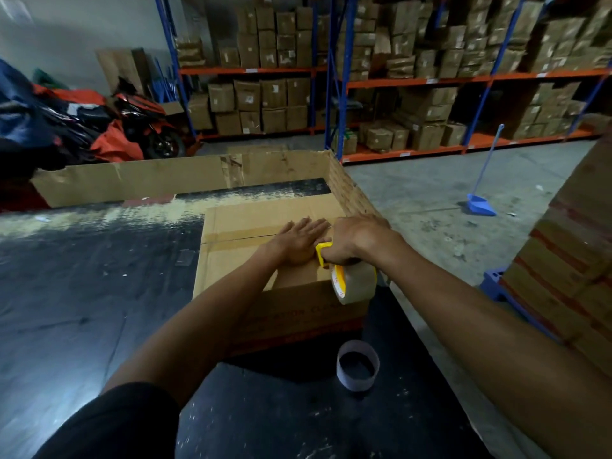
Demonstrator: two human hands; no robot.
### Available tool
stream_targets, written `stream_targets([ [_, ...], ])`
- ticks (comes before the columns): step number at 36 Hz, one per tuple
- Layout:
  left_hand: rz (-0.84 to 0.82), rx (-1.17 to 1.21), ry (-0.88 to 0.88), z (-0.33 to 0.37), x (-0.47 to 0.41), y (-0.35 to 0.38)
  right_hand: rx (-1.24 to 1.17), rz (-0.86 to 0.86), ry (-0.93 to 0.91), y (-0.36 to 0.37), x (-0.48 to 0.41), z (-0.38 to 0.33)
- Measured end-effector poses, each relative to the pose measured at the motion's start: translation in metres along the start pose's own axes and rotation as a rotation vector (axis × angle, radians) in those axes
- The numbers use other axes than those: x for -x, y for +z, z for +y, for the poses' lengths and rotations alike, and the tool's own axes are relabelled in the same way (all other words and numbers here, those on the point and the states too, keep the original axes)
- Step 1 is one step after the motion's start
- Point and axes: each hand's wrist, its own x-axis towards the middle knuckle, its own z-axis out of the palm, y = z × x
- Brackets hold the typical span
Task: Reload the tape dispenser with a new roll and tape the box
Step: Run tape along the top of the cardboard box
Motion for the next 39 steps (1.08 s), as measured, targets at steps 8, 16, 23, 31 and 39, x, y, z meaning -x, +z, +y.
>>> stream_targets([
  [8, -0.005, 0.007, -0.033, 0.001, -0.001, 0.002, 0.0, -0.136, -0.033, -0.014, 0.017, 0.009],
  [16, 0.032, -0.059, 0.012, 0.013, 0.019, 0.009, 0.063, -0.117, -0.025, -0.016, 0.022, 0.0],
  [23, 0.024, -0.035, -0.017, 0.014, 0.017, 0.007, -0.007, -0.193, -0.016, -0.021, 0.041, 0.005],
  [31, 0.041, -0.025, -0.001, 0.025, 0.022, 0.0, -0.007, -0.145, -0.007, -0.016, 0.052, 0.004],
  [39, 0.018, -0.027, 0.103, 0.026, 0.034, 0.011, 0.01, -0.143, -0.028, -0.01, 0.054, 0.01],
])
